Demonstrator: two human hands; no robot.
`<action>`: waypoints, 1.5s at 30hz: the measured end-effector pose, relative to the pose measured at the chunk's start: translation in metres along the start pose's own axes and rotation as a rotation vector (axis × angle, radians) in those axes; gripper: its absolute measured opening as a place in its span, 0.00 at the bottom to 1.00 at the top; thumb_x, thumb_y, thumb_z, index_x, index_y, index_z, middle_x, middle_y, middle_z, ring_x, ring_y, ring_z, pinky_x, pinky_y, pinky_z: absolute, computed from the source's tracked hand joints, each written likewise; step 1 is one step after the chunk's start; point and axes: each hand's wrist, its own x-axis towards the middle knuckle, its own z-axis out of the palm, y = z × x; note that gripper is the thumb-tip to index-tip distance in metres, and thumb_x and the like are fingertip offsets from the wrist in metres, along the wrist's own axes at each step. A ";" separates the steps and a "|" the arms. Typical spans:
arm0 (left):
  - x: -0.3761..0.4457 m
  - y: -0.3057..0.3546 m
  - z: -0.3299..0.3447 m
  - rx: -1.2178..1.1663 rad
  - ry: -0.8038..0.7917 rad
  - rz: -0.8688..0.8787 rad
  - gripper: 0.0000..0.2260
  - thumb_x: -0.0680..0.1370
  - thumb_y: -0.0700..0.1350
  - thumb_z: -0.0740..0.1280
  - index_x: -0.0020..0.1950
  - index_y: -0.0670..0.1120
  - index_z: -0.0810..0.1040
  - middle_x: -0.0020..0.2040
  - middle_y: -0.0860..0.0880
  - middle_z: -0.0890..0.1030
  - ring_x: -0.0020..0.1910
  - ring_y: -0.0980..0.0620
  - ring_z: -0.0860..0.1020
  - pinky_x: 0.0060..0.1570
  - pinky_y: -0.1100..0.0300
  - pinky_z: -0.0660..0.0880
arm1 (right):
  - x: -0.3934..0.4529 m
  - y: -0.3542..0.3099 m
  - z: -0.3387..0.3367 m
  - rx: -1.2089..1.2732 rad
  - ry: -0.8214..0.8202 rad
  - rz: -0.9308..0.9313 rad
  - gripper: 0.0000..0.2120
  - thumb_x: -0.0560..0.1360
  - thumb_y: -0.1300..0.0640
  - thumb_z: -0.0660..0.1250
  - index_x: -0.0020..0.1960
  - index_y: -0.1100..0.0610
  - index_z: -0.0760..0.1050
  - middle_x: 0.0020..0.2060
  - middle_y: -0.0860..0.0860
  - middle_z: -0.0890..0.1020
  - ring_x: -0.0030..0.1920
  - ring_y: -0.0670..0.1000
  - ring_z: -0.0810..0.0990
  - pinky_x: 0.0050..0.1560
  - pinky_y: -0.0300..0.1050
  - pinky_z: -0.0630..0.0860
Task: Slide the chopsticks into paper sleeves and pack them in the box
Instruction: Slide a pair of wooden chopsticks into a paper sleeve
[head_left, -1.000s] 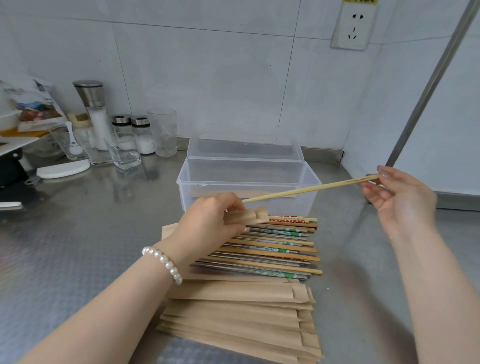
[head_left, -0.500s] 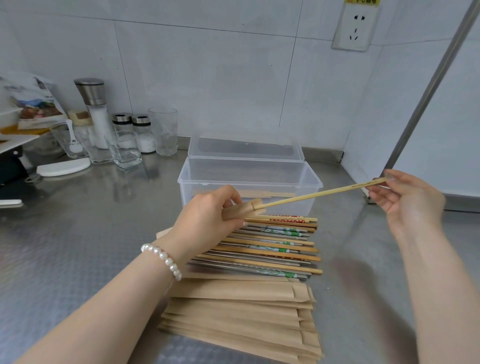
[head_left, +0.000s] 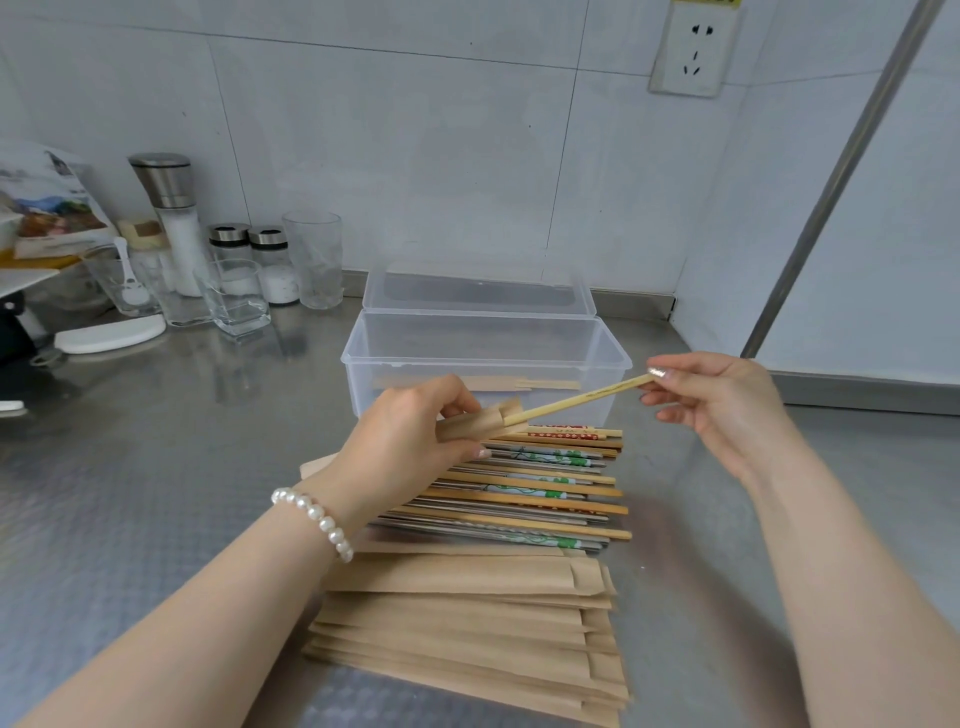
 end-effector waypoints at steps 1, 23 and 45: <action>0.000 0.000 0.000 0.001 0.000 0.003 0.13 0.67 0.48 0.75 0.48 0.52 0.76 0.39 0.58 0.74 0.35 0.61 0.71 0.35 0.69 0.66 | -0.002 0.000 0.002 -0.029 -0.053 0.016 0.08 0.72 0.71 0.64 0.42 0.62 0.79 0.28 0.53 0.83 0.28 0.47 0.81 0.27 0.35 0.76; 0.003 -0.007 0.000 0.068 0.019 -0.025 0.14 0.66 0.48 0.76 0.48 0.52 0.76 0.40 0.58 0.76 0.37 0.57 0.70 0.39 0.60 0.67 | 0.014 0.040 0.007 -0.839 -0.045 -0.051 0.03 0.71 0.62 0.71 0.44 0.58 0.83 0.33 0.47 0.80 0.37 0.46 0.76 0.38 0.38 0.70; 0.002 -0.006 0.003 0.061 -0.055 -0.008 0.13 0.66 0.47 0.76 0.47 0.53 0.76 0.40 0.58 0.74 0.38 0.57 0.69 0.40 0.61 0.67 | 0.014 0.035 -0.001 -0.890 -0.303 0.063 0.10 0.76 0.62 0.65 0.37 0.52 0.74 0.35 0.48 0.77 0.37 0.48 0.72 0.36 0.37 0.67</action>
